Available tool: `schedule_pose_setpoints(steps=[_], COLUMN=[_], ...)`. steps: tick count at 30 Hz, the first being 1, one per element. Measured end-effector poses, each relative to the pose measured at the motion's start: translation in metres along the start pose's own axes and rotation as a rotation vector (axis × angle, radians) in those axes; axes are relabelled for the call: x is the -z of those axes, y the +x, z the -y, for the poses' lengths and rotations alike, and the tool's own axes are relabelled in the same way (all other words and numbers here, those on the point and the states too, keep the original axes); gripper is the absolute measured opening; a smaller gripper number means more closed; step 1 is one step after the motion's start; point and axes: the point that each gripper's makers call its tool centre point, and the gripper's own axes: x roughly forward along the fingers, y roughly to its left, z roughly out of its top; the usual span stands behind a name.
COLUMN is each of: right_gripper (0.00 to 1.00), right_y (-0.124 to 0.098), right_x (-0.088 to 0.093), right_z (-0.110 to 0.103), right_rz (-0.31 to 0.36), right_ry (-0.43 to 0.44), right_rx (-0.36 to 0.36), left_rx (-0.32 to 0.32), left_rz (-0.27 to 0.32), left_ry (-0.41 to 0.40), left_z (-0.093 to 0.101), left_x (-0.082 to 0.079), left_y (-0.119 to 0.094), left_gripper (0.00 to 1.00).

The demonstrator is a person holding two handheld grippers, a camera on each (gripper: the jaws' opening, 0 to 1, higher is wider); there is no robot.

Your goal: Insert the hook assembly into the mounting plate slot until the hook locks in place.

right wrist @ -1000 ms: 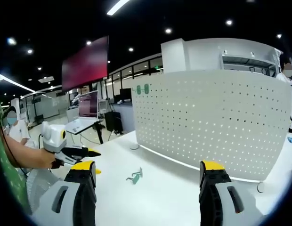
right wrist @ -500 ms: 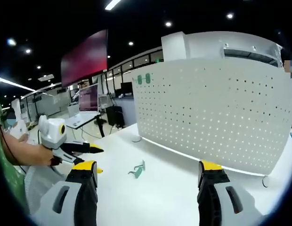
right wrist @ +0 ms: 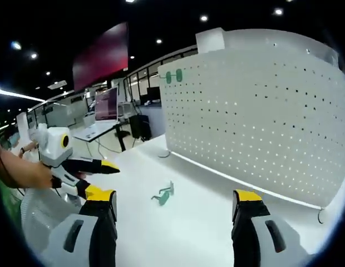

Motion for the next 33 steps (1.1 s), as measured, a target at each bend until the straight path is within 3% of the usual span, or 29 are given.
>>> schedule_pose_setpoints(steps=[9,28,33], right_gripper=[0.82,0.63,0.62], right_y=[0.027,0.072,0.083], right_x=[0.023,0.047,0.052], right_z=[0.012,0.012,0.010], right_rz=[-0.067,-0.127,-0.139], right_ry=[0.010,-0.017,-0.011], right_rx=[-0.008,-0.041,-0.055], left_rx=[0.006,0.006,-0.002], left_rz=[-0.007,-0.023,-0.027], left_ry=[-0.003,-0.011,-0.019], left_z=[0.001,0.000,-0.003], left_x=[0.002,0.006,0.007], left_y=[0.000,0.001,0.001], left_gripper=[0.60,0.59,0.59])
